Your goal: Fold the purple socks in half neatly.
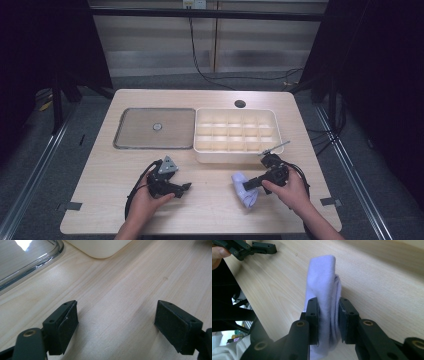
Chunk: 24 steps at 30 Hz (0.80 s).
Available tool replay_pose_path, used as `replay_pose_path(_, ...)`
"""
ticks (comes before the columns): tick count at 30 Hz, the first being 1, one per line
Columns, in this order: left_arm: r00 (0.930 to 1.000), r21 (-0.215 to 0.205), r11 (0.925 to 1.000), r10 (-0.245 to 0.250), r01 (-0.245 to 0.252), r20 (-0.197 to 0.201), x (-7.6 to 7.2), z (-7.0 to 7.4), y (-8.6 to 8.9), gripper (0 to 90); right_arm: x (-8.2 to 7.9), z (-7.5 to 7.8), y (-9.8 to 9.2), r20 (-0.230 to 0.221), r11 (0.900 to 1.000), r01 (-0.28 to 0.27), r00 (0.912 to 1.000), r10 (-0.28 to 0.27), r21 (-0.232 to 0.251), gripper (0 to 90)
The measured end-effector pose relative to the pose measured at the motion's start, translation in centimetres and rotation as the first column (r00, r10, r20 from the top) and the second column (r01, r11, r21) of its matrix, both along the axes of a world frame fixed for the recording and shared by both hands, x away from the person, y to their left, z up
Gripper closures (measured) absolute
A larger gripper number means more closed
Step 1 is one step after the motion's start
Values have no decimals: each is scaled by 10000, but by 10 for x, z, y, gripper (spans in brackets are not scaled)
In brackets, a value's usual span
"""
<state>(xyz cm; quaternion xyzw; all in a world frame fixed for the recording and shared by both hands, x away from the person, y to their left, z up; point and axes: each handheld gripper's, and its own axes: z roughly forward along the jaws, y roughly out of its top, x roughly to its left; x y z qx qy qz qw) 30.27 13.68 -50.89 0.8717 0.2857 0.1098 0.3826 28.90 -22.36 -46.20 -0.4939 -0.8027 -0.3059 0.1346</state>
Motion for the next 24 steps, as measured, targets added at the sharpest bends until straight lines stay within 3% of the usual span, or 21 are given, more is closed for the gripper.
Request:
replay_pose_path(5,10000,0,10000,0,0,-1,0,0,0,183,5,9,-2,9,9990,-198,9998,198,-411,723)
replay_pose_path(24,10000,2,10000,2,-2,3,0,0,0,183,17,41,-8,49,9947,-481,9988,487,-903,723)
